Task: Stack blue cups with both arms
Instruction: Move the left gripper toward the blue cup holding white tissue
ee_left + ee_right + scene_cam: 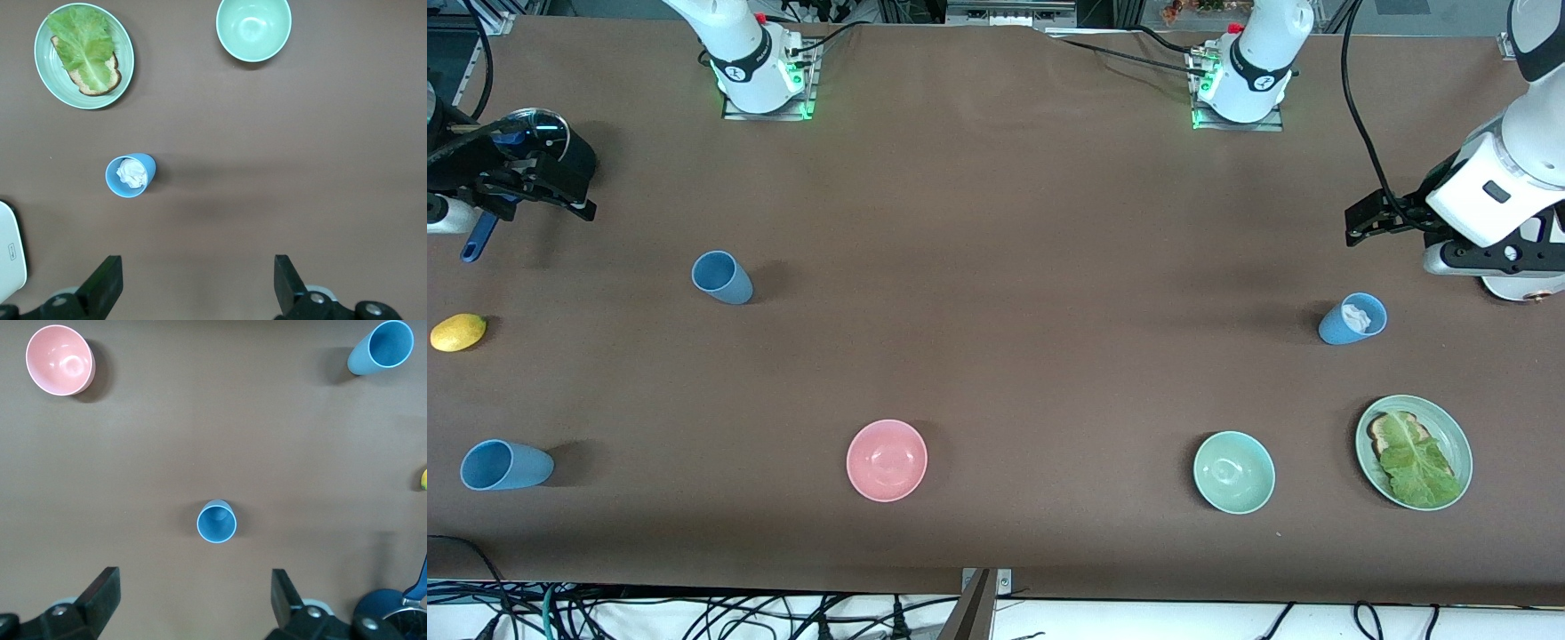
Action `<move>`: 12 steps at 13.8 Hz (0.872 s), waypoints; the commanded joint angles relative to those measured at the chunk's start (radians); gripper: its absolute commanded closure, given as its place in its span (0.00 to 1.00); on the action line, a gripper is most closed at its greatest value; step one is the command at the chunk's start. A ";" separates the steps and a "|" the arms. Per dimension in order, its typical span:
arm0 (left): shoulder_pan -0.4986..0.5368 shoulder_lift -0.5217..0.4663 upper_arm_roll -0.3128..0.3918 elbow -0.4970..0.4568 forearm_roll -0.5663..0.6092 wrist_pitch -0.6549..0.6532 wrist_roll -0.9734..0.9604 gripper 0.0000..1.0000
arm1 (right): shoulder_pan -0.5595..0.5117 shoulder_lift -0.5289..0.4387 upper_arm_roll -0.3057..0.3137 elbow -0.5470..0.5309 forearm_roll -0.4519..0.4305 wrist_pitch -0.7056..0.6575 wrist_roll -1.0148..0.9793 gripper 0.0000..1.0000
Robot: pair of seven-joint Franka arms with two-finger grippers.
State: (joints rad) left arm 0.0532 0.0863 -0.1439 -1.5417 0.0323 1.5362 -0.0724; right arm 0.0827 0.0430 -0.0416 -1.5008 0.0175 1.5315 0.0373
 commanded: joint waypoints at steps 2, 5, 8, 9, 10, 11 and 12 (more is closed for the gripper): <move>-0.004 -0.003 0.007 0.015 0.003 -0.001 0.006 0.00 | 0.000 0.009 0.000 0.024 -0.001 -0.007 0.012 0.00; -0.010 -0.013 0.007 0.006 0.005 -0.001 0.006 0.00 | 0.000 0.009 0.000 0.024 -0.001 -0.007 0.012 0.00; -0.010 -0.016 0.009 0.005 0.005 -0.001 0.006 0.00 | 0.000 0.008 0.000 0.024 -0.001 -0.007 0.012 0.00; -0.010 -0.016 0.009 0.006 0.006 -0.001 0.006 0.00 | 0.000 0.009 0.000 0.024 -0.001 -0.007 0.012 0.00; -0.013 -0.016 0.007 0.006 0.008 -0.001 0.006 0.00 | 0.000 0.009 0.000 0.024 -0.001 -0.007 0.012 0.00; -0.013 -0.016 0.007 0.006 0.008 -0.001 0.006 0.00 | 0.000 0.008 0.000 0.024 -0.001 -0.007 0.012 0.00; -0.012 -0.014 0.007 0.006 0.008 -0.001 0.006 0.00 | 0.000 0.008 0.000 0.024 -0.001 -0.007 0.012 0.00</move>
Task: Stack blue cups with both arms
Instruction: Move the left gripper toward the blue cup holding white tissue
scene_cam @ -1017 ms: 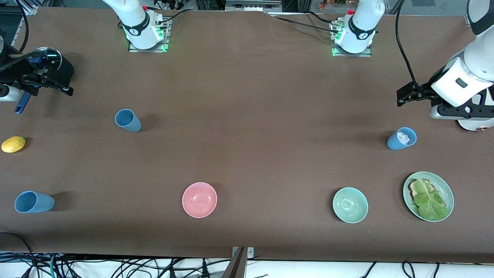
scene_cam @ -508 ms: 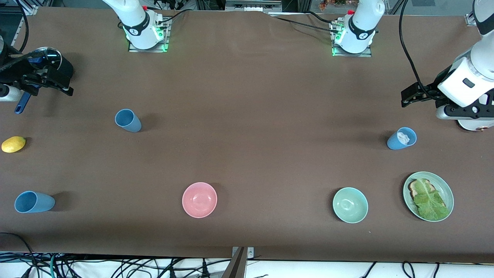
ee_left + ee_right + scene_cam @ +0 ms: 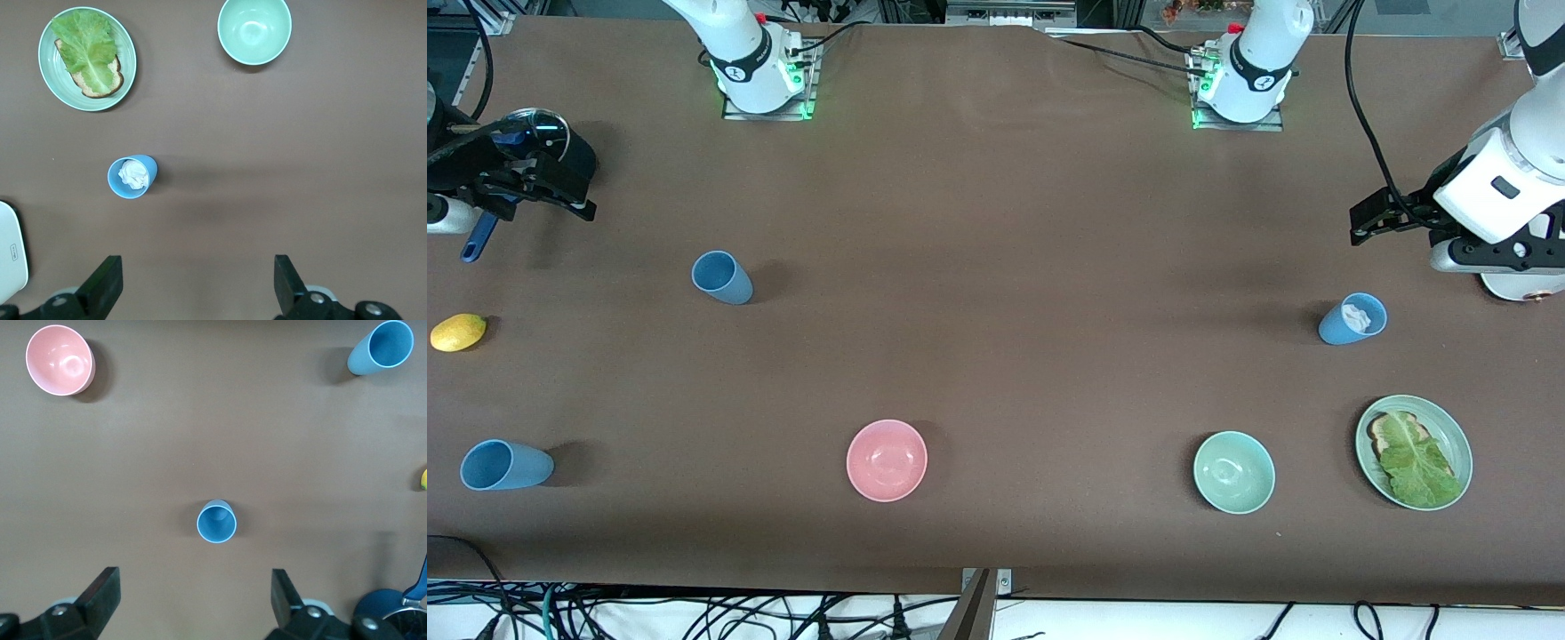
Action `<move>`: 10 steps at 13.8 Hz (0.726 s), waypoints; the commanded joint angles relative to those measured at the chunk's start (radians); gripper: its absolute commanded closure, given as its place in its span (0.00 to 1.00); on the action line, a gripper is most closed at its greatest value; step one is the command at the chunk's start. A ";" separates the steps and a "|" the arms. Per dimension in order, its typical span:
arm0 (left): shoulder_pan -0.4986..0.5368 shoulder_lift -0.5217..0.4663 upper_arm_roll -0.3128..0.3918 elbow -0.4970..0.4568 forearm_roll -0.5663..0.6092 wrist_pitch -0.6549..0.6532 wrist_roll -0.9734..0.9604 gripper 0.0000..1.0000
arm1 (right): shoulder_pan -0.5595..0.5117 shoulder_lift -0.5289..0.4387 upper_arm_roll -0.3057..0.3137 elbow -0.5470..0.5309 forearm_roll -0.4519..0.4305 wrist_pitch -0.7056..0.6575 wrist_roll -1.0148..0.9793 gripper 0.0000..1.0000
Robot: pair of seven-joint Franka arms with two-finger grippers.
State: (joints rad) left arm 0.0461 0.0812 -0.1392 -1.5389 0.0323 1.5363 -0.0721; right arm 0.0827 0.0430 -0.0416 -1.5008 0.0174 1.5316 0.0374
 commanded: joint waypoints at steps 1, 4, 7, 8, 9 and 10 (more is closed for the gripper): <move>-0.005 -0.009 0.003 0.003 0.011 -0.001 0.006 0.00 | 0.000 0.009 0.000 0.024 -0.001 -0.007 0.012 0.00; -0.005 -0.008 0.003 0.003 0.015 -0.001 0.006 0.00 | 0.000 0.008 0.000 0.024 -0.001 -0.007 0.012 0.00; -0.005 -0.003 0.003 0.003 0.015 -0.002 0.009 0.00 | 0.000 0.009 0.000 0.024 -0.001 -0.007 0.012 0.00; -0.003 -0.001 0.007 0.003 0.015 -0.002 0.015 0.00 | 0.000 0.009 0.000 0.024 -0.002 -0.007 0.012 0.00; -0.002 0.000 0.024 0.003 0.017 -0.001 0.055 0.00 | 0.000 0.008 0.000 0.024 -0.001 -0.007 0.012 0.00; -0.006 0.005 0.053 0.003 0.017 -0.001 0.105 0.00 | 0.000 0.008 0.000 0.024 -0.001 -0.007 0.012 0.00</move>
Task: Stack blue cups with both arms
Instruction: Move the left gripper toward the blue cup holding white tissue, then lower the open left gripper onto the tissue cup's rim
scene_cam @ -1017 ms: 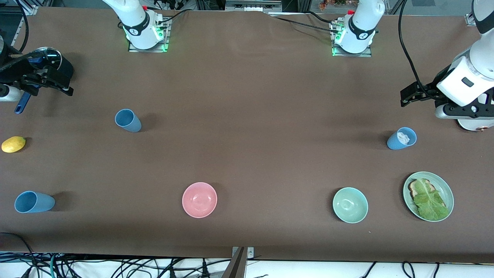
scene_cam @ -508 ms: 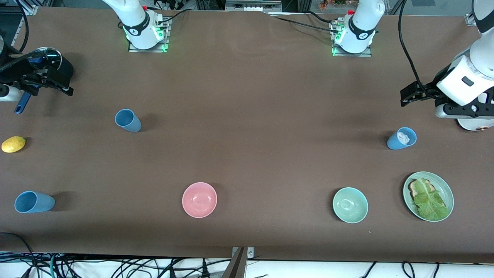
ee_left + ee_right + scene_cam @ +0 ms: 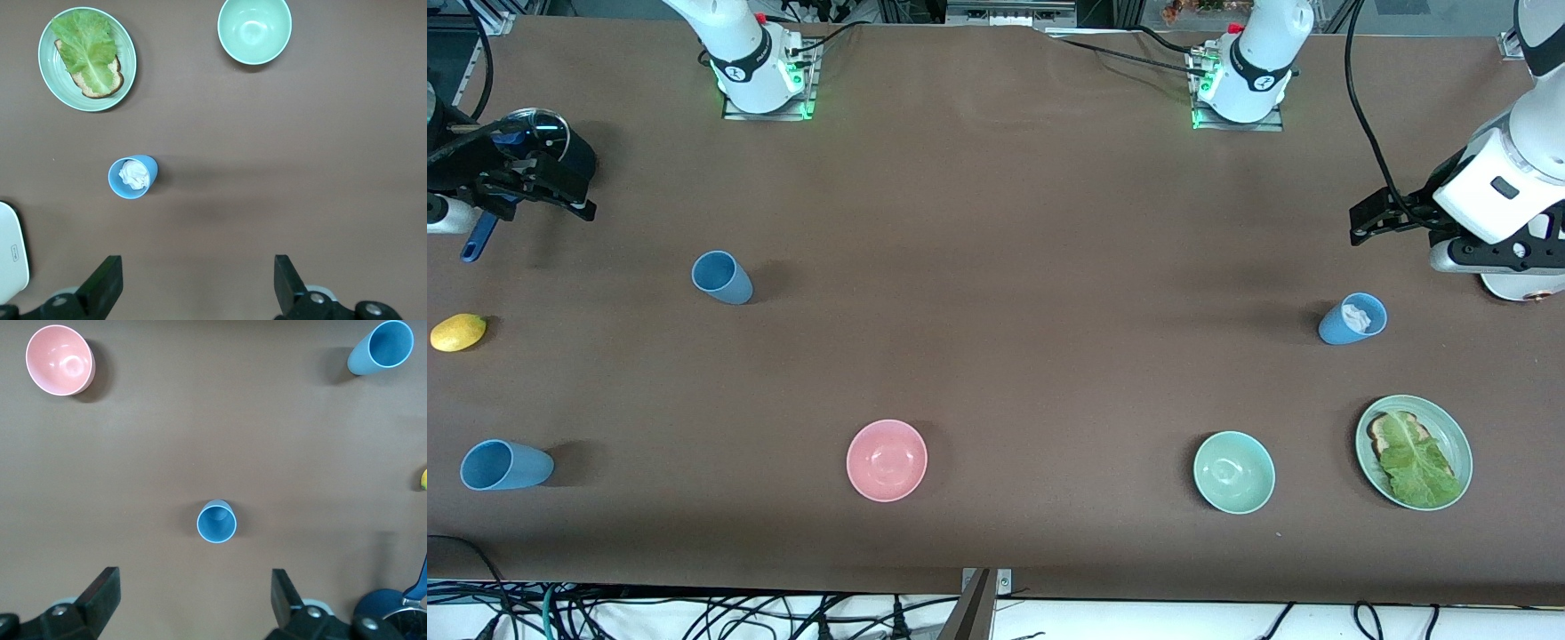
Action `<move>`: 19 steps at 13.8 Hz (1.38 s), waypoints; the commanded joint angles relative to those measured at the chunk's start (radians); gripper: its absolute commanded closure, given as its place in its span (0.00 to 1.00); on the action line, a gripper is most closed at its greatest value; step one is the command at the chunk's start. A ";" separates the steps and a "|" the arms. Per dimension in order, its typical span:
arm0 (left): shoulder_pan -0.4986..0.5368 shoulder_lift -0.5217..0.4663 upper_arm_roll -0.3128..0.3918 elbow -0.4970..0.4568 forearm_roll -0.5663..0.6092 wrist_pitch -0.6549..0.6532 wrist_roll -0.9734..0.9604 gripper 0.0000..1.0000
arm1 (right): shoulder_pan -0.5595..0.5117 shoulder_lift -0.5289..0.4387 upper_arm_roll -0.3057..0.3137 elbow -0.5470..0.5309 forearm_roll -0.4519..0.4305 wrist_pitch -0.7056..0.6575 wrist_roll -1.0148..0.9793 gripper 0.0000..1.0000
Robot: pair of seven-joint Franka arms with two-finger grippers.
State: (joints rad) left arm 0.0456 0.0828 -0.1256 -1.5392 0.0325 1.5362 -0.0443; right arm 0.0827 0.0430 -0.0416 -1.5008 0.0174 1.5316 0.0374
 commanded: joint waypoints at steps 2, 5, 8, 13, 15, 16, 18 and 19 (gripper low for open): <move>-0.006 0.003 0.050 0.002 0.017 -0.001 0.098 0.00 | 0.000 0.008 0.000 0.024 -0.001 -0.007 0.013 0.00; -0.004 0.002 0.092 -0.009 0.018 -0.001 0.141 0.00 | 0.000 0.008 0.000 0.024 -0.001 -0.007 0.013 0.00; -0.004 0.002 0.147 -0.021 0.018 -0.001 0.217 0.00 | 0.000 0.009 0.000 0.024 -0.002 -0.005 0.013 0.00; -0.004 -0.001 0.263 -0.050 0.018 0.001 0.366 0.00 | 0.002 0.008 0.002 0.024 -0.002 -0.007 0.013 0.00; -0.004 -0.003 0.325 -0.093 0.018 0.042 0.453 0.00 | 0.002 0.008 0.002 0.024 -0.002 -0.007 0.013 0.00; -0.003 -0.003 0.357 -0.135 0.015 0.088 0.495 0.00 | 0.002 0.008 0.002 0.024 -0.002 -0.007 0.013 0.00; -0.003 -0.017 0.388 -0.247 0.007 0.194 0.527 0.00 | 0.002 0.008 0.002 0.024 -0.002 -0.007 0.013 0.00; -0.003 -0.021 0.389 -0.287 0.007 0.232 0.527 0.00 | 0.002 0.008 0.002 0.024 -0.002 -0.007 0.013 0.00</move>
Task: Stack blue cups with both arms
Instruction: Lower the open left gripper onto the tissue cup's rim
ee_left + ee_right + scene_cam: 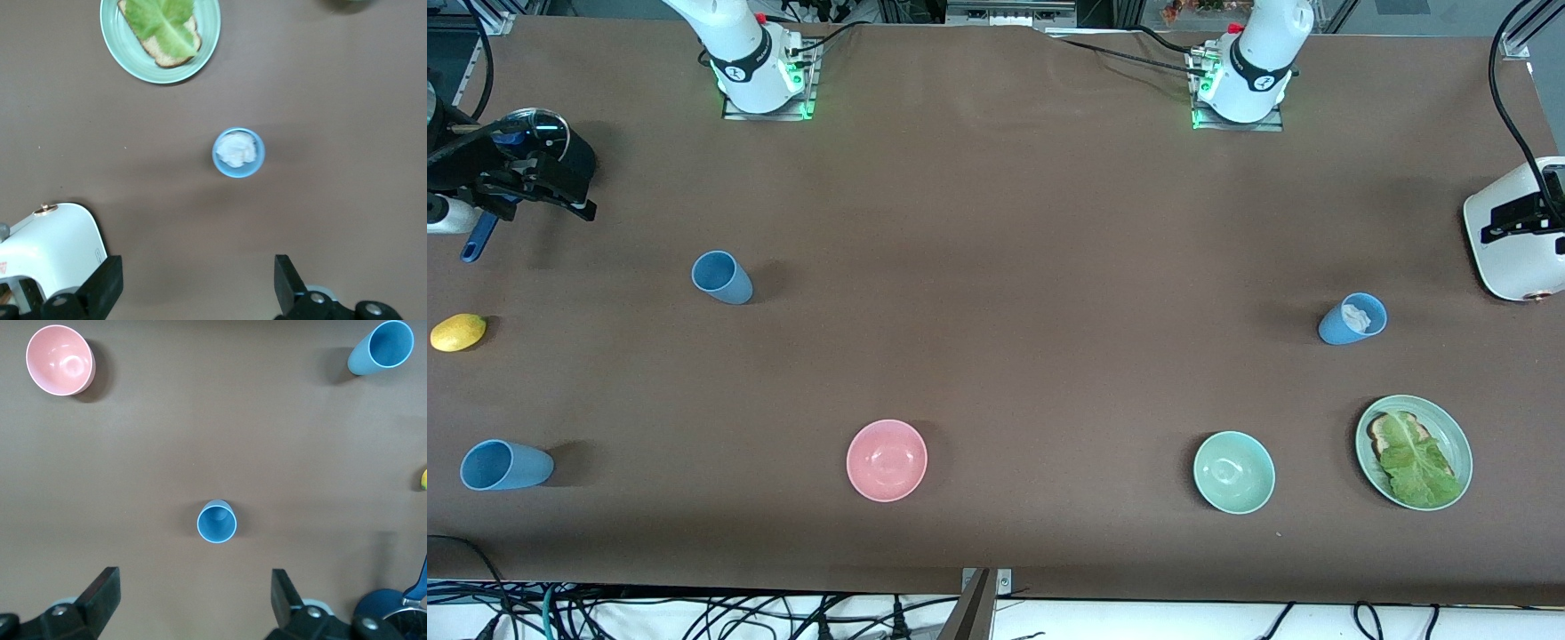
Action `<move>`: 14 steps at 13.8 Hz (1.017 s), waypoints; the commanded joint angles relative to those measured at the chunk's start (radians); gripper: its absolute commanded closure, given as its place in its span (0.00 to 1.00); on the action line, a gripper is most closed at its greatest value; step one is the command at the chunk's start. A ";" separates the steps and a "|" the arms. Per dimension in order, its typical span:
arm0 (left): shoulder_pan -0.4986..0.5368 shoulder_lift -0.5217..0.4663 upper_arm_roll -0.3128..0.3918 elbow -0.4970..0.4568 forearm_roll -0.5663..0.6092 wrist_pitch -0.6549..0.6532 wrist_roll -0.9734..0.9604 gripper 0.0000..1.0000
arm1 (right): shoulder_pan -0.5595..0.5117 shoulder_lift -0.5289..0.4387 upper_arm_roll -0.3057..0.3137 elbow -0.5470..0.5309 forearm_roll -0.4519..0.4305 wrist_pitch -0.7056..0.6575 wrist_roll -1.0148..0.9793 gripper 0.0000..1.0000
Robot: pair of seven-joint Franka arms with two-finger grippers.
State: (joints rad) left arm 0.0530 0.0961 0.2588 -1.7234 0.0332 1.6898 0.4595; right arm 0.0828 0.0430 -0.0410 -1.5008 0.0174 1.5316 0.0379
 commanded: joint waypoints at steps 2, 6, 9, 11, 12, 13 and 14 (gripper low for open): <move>-0.007 -0.035 0.005 -0.165 0.007 0.157 0.022 0.00 | 0.002 0.008 0.001 0.024 -0.002 -0.007 0.013 0.00; -0.012 -0.032 0.005 -0.280 0.007 0.319 0.010 0.00 | 0.002 0.008 0.001 0.024 -0.002 -0.007 0.011 0.00; -0.012 -0.024 0.005 -0.376 0.005 0.477 0.010 0.00 | 0.002 0.008 0.001 0.024 -0.002 -0.007 0.011 0.00; -0.010 -0.007 0.005 -0.427 0.004 0.577 0.010 0.00 | 0.002 0.008 0.001 0.024 -0.002 -0.007 0.011 0.00; -0.010 -0.001 0.004 -0.447 0.002 0.614 0.010 0.00 | 0.002 0.009 0.000 0.024 -0.002 -0.007 0.011 0.00; -0.010 0.007 0.005 -0.459 -0.001 0.640 0.010 0.00 | 0.002 0.008 0.001 0.022 -0.004 -0.010 0.011 0.00; -0.010 0.016 0.004 -0.470 -0.021 0.663 0.010 0.00 | 0.002 0.008 0.000 0.022 -0.004 -0.010 0.013 0.00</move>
State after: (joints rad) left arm 0.0463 0.1085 0.2622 -2.1656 0.0307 2.3032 0.4652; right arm 0.0828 0.0430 -0.0410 -1.5008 0.0173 1.5316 0.0378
